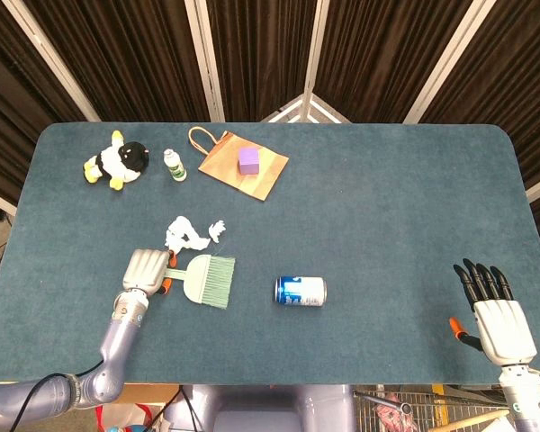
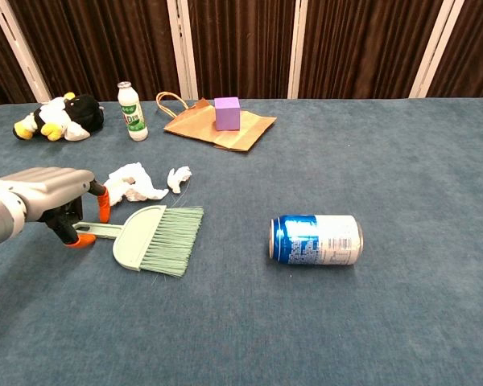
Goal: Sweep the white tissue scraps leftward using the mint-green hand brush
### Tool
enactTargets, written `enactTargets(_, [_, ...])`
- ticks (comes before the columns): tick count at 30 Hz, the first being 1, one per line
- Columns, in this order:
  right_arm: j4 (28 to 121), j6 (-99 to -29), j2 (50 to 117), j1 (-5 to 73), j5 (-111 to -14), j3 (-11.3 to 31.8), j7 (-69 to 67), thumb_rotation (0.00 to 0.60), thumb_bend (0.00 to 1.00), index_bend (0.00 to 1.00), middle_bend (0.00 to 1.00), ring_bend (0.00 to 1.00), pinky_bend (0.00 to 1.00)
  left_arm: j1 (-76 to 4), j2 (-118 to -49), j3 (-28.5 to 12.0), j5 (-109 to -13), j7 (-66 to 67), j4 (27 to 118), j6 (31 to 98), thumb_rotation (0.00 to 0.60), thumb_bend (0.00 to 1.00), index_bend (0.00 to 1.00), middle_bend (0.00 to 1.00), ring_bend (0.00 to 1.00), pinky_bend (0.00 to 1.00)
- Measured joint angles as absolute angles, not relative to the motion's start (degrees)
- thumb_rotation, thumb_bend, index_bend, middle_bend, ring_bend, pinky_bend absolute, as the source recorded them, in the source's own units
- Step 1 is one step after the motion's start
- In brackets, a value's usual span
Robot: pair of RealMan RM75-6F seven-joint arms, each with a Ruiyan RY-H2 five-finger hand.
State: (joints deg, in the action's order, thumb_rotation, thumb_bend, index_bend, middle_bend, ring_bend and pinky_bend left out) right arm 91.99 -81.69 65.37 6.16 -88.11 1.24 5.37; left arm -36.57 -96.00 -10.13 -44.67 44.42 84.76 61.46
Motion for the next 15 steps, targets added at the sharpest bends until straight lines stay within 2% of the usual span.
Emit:
enactTargets(3, [92.0, -81.8, 65.3, 6.1, -88.1, 1.3, 5.1, 0.6, 0.32, 0.0, 0.0, 0.0, 0.0, -36.7, -97.1, -9.6, -44.2, 44.0, 84.1, 61.6, 0.6, 0.54, 0.52, 1.0, 1.0, 1.0])
enactTargets(9, [91.9, -82.2, 65.4, 6.0, -88.5, 1.3, 5.2, 0.6, 0.32, 0.0, 0.0, 0.0, 0.0, -36.4, -96.5, -9.0, -45.0, 42.9, 85.0, 62.7, 0.6, 0.63, 0.71, 1.0, 1.0, 1.0])
enactTargets(15, [91.9, -82.2, 65.4, 6.1, -88.4, 1.4, 5.4, 0.6, 0.32, 0.0, 0.0, 0.0, 0.0, -35.9, -93.4, -9.0, -47.6, 41.6, 89.6, 64.8, 0.6, 0.67, 0.77, 1.0, 1.0, 1.0])
